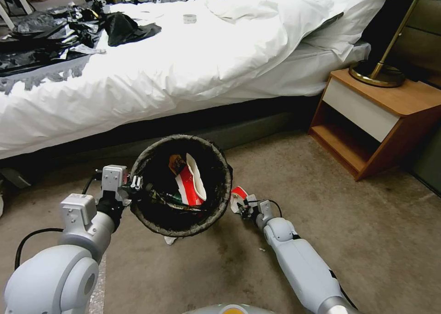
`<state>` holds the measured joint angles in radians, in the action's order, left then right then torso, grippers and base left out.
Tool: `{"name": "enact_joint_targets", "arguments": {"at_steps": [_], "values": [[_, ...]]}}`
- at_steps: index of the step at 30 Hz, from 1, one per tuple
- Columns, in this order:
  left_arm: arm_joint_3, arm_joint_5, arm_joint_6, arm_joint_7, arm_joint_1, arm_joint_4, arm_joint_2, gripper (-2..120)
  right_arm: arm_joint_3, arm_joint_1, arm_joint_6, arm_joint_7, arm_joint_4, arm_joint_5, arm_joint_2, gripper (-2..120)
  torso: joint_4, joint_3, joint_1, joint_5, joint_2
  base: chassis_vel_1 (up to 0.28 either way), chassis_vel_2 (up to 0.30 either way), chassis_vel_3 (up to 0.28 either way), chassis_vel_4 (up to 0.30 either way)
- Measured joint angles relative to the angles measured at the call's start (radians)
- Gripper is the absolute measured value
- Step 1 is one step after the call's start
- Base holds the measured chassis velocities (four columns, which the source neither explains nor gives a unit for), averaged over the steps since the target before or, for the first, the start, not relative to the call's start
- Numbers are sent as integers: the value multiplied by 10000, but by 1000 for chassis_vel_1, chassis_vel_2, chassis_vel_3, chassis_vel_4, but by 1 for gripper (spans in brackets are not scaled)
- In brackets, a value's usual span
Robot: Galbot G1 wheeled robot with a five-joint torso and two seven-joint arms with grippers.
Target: Pick up the trash bin, then pick up the garbage from the floor and place it into the trash bin.
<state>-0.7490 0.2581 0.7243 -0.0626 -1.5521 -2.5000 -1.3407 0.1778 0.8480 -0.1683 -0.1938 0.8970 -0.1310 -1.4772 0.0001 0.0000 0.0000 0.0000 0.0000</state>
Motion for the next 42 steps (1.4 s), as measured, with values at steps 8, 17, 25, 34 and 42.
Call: {"name": "enact_joint_targets", "arguments": {"at_steps": [8,17,25,34,42], "values": [[-6,19,0,-8,19,-1,20,1,30,4,-3,34,15,2,24,0,0,0,0,0,0,0,0,0,0],[-21,45,0,-18,58,-1,53,1,130,256,60,176,824,-169,428,0,-1,0,-1,0,0,0,0,0,0],[26,50,0,-22,61,0,44,1,402,466,296,306,2755,-785,1179,0,-1,0,-1,2,0,0,0,0,0],[79,82,11,-24,165,49,187,1,875,1040,-492,764,6926,-2588,2148,0,-2,0,-1,3,0,0,0,0,0],[263,57,28,-23,313,248,161,1,851,1537,-1312,1380,10120,-3533,2662,0,-2,0,-1,-4,0,0,0,0,0]]}}
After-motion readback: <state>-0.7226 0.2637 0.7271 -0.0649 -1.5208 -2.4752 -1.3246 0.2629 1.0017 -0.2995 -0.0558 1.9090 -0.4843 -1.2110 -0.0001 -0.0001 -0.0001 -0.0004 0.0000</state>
